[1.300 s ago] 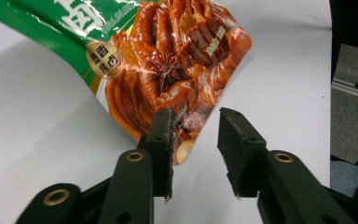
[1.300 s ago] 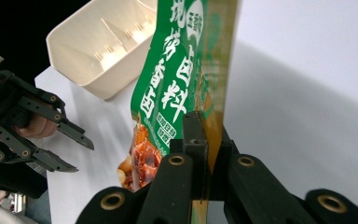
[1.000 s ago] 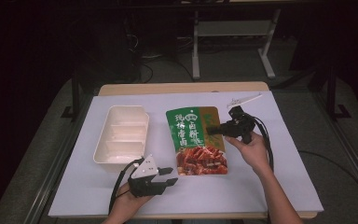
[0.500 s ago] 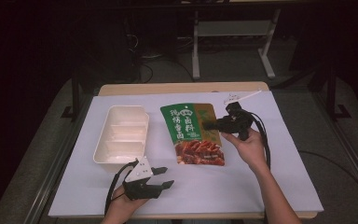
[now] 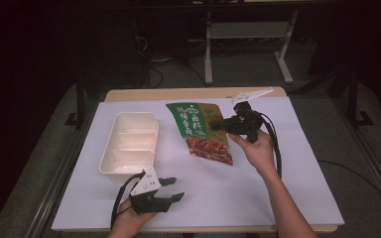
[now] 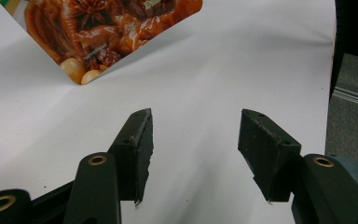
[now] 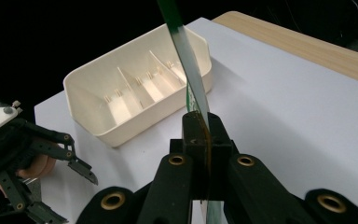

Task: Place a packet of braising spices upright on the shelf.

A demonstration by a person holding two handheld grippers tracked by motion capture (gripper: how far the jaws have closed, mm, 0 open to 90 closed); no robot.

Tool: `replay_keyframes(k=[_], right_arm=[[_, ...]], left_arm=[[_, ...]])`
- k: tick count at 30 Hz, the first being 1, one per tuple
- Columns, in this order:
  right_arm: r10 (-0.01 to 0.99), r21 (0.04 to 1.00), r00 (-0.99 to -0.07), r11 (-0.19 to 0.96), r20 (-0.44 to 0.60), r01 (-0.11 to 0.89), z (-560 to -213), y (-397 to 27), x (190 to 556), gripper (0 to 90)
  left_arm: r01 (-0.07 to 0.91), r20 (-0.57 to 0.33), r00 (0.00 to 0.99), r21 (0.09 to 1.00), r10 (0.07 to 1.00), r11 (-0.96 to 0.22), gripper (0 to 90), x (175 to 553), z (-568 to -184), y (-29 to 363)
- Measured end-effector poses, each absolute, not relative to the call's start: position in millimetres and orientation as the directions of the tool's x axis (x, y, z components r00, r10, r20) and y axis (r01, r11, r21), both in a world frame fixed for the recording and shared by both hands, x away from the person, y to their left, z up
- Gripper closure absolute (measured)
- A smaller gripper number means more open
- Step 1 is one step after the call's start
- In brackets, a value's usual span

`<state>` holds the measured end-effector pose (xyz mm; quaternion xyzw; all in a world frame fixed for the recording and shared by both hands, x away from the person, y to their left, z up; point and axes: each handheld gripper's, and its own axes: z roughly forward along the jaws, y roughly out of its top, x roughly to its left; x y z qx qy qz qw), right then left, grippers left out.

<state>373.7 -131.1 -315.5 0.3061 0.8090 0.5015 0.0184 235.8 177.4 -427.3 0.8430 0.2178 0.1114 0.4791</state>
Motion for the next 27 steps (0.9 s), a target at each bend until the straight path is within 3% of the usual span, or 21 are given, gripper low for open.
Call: replay_keyframes(k=[27], right_arm=[[0.455, 0.878, -0.861, 0.285, 0.229, 0.384, -282, -85, 384, 90.0]], left_arm=[[0.240, -0.014, 0.886, 0.869, 0.463, -0.432, 35.5, 232, -428, 181]])
